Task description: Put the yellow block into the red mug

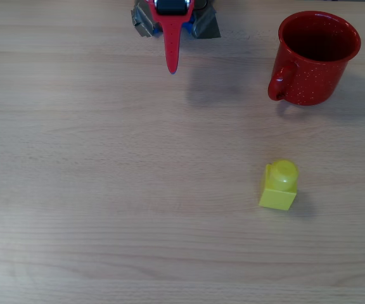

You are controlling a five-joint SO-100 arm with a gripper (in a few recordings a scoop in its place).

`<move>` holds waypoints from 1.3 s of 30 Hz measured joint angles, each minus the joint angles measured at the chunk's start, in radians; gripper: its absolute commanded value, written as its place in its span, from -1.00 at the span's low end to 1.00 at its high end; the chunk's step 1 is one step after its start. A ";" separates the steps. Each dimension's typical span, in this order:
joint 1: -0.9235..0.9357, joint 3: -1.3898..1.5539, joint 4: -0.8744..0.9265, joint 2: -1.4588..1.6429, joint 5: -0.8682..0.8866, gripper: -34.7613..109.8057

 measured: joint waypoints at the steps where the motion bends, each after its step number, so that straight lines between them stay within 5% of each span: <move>1: 0.000 0.000 0.000 0.000 0.000 -0.52; 15: -0.031 -0.071 -0.009 -0.175 0.002 -0.52; 31: -0.144 -0.526 -0.008 -0.515 0.091 -0.52; 39: -0.247 -0.853 0.140 -0.770 0.199 -0.52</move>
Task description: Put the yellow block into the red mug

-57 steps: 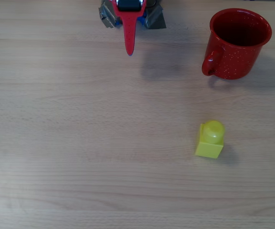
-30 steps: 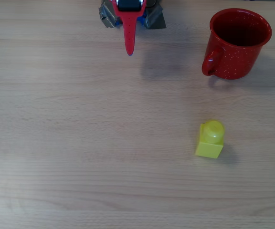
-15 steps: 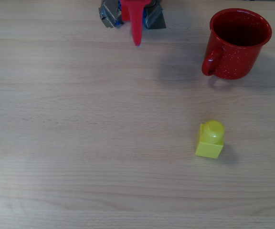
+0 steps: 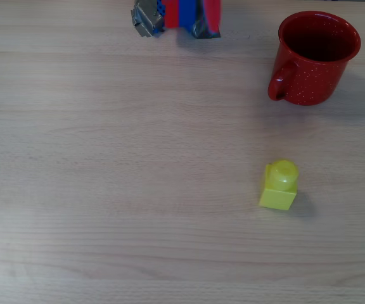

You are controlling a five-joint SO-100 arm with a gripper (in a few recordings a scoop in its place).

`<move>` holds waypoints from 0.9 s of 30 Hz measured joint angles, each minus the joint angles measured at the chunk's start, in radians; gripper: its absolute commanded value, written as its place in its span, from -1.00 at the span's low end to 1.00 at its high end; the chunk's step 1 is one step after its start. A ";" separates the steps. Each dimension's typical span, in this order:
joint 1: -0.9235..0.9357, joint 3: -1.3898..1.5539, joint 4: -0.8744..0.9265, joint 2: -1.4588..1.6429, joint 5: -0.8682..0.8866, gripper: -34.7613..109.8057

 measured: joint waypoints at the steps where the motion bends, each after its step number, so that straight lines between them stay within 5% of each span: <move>1: -0.015 -0.034 0.000 -0.038 0.018 -0.52; 27: -0.094 -0.966 0.201 -1.000 0.279 -0.52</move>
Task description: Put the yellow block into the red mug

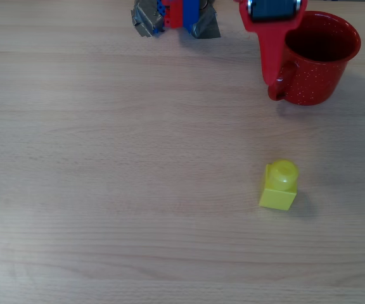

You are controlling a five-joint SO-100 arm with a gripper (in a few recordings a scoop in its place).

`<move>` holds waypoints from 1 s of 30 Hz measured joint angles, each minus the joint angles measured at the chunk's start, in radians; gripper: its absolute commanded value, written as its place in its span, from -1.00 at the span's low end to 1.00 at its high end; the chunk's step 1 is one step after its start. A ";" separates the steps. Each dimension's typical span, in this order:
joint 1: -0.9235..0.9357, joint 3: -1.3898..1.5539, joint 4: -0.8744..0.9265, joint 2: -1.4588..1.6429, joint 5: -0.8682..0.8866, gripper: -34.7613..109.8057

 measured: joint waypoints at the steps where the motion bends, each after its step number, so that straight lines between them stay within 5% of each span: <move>1: -0.005 -0.038 0.008 -0.034 0.014 -0.52; 7: -0.025 -0.298 0.072 -0.244 0.018 -0.49; 14: -0.025 -0.508 0.120 -0.479 0.031 -0.16; 30: -0.023 -0.595 0.155 -0.663 0.054 0.10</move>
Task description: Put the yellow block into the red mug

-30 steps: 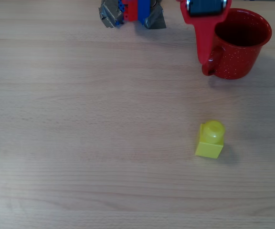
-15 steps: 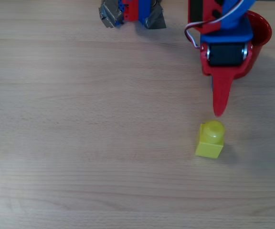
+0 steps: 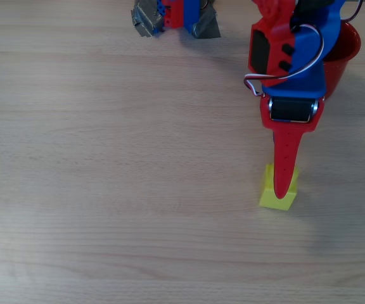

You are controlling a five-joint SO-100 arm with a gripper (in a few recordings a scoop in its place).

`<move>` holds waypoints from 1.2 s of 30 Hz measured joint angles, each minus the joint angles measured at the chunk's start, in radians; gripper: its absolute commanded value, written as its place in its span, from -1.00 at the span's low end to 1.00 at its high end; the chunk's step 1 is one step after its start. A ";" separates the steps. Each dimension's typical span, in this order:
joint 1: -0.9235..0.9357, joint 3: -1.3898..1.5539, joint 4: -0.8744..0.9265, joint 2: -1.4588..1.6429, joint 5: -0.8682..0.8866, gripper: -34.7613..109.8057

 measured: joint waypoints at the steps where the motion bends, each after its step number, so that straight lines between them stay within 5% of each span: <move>1: 0.000 0.000 0.008 -0.008 0.000 0.11; 22: 0.000 0.000 -0.072 -0.123 0.035 0.05; 36: 0.000 0.000 -0.092 -0.137 0.035 -0.21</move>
